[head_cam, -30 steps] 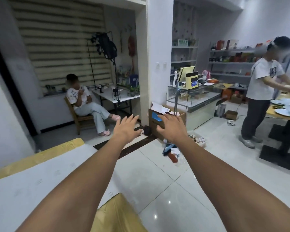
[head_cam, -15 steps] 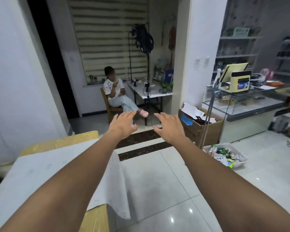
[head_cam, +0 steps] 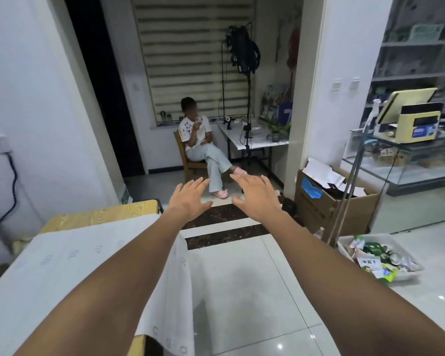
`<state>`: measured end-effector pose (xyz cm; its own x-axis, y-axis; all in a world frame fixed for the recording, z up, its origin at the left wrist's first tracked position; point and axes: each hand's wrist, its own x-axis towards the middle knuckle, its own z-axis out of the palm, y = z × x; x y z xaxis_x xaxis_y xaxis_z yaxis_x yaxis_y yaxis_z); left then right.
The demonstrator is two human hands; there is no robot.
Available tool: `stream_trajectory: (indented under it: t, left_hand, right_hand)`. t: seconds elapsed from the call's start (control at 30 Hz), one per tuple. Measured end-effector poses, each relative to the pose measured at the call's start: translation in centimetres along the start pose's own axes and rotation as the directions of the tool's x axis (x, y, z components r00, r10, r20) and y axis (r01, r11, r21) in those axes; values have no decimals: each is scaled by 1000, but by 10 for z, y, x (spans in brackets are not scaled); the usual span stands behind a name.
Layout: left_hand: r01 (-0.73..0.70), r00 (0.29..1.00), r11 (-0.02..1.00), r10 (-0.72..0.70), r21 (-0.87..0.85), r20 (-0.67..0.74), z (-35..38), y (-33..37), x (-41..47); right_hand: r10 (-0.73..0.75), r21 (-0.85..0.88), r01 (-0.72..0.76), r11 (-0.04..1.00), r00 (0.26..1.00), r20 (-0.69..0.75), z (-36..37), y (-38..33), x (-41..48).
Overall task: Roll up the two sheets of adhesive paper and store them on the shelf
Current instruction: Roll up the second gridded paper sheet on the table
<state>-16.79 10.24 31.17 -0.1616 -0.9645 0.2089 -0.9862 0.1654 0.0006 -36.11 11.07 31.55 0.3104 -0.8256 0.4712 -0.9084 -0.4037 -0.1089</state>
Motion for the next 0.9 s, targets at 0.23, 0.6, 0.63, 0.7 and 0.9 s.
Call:
stream_trajectory:
  t: [0.23, 0.6, 0.63, 0.7, 0.9]
  left_hand:
    - [88, 996, 996, -88, 1, 15, 21, -6, 99]
    - [238, 971, 971, -238, 22, -1, 39, -45, 189]
    - [267, 964, 964, -267, 10, 1, 42, -53, 190]
    - [320, 947, 947, -321, 13, 9, 47, -71, 191]
    - [512, 857, 852, -516, 110, 4, 69, -127, 193]
  right_hand:
    - [-50, 60, 47, 997, 998, 44, 33, 57, 92]
    - [-185, 153, 167, 974, 976, 117, 103, 76, 211]
    - [-212, 164, 191, 968, 970, 122, 110, 71, 220]
    - [-264, 193, 238, 952, 957, 122, 125, 60, 237]
    - [-456, 290, 410, 865, 883, 111, 178, 32, 295]
